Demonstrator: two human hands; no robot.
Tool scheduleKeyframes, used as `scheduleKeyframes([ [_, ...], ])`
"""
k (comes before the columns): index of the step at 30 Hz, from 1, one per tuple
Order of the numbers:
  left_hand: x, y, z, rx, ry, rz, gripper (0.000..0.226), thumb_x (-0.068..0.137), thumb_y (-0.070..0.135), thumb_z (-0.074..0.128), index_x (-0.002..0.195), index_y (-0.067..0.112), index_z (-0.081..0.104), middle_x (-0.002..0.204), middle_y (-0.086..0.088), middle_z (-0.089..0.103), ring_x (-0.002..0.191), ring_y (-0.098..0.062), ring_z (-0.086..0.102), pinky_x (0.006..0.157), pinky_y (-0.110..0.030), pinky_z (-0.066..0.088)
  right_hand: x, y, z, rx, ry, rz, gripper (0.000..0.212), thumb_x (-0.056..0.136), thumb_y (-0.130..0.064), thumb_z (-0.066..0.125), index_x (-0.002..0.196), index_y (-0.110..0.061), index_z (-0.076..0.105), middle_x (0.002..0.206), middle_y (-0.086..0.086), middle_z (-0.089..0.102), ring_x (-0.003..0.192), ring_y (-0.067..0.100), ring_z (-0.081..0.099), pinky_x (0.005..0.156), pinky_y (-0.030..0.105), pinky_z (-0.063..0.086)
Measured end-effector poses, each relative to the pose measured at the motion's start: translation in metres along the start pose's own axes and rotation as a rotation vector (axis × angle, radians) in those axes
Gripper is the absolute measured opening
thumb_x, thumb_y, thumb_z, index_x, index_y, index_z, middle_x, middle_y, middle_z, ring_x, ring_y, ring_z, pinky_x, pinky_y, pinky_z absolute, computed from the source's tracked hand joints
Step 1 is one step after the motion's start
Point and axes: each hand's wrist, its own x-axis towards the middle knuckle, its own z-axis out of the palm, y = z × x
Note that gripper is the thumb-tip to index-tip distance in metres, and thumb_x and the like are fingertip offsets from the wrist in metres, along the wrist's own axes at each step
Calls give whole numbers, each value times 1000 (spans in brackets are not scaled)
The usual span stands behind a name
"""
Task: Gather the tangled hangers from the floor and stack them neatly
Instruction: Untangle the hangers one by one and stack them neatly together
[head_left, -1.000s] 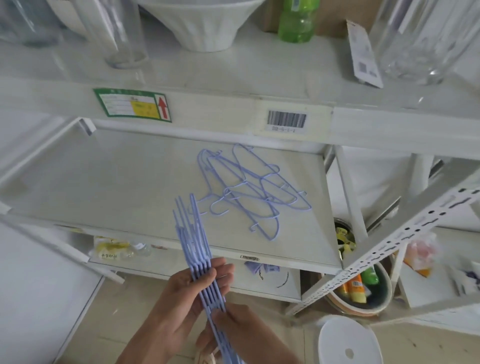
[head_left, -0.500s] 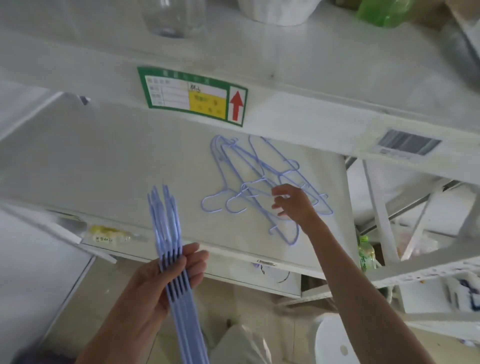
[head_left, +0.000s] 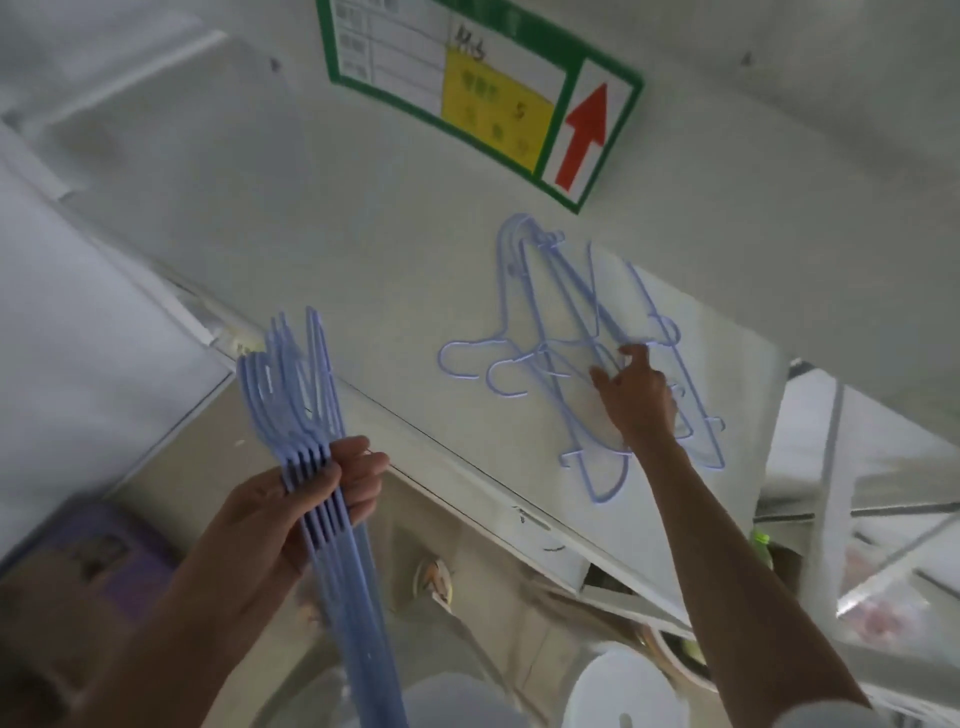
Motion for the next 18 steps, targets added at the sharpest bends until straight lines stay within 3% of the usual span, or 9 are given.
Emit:
scheduleKeyframes([
  [4,-18,-4,5,-32,-15,62,36,92,9,54,120,4,74,123,-19,75,105,-25,77,87,-32,62,3,-2,-13,-90,34,-20,27,94,-37,63,116,-23,71,112,17,72,106,40,67,90,44,51],
  [7,-27,2,15,5,-28,95,34,91,9,55,118,7,76,121,-19,75,103,-25,77,88,-31,62,-4,-4,-32,-76,114,-5,24,91,-25,62,108,-16,77,109,23,72,102,45,68,87,45,54],
  [10,-46,12,10,-15,-79,140,32,90,11,59,115,8,79,122,-22,74,103,-26,77,87,-31,62,-31,-2,-64,-62,272,12,24,94,-27,59,107,-12,73,99,29,69,93,48,68,79,47,54],
  [13,-64,22,-2,-4,-132,191,32,90,12,59,114,11,80,122,-22,74,102,-25,77,86,-30,62,-74,2,-100,-15,426,13,22,96,-27,57,106,-14,72,89,25,70,84,45,66,68,41,48],
  [18,-97,29,-13,24,-226,256,31,92,11,60,117,5,77,123,-24,74,103,-27,77,84,-30,62,-178,-11,-148,87,562,10,22,100,-34,57,107,-20,72,85,14,77,89,41,67,74,39,52],
])
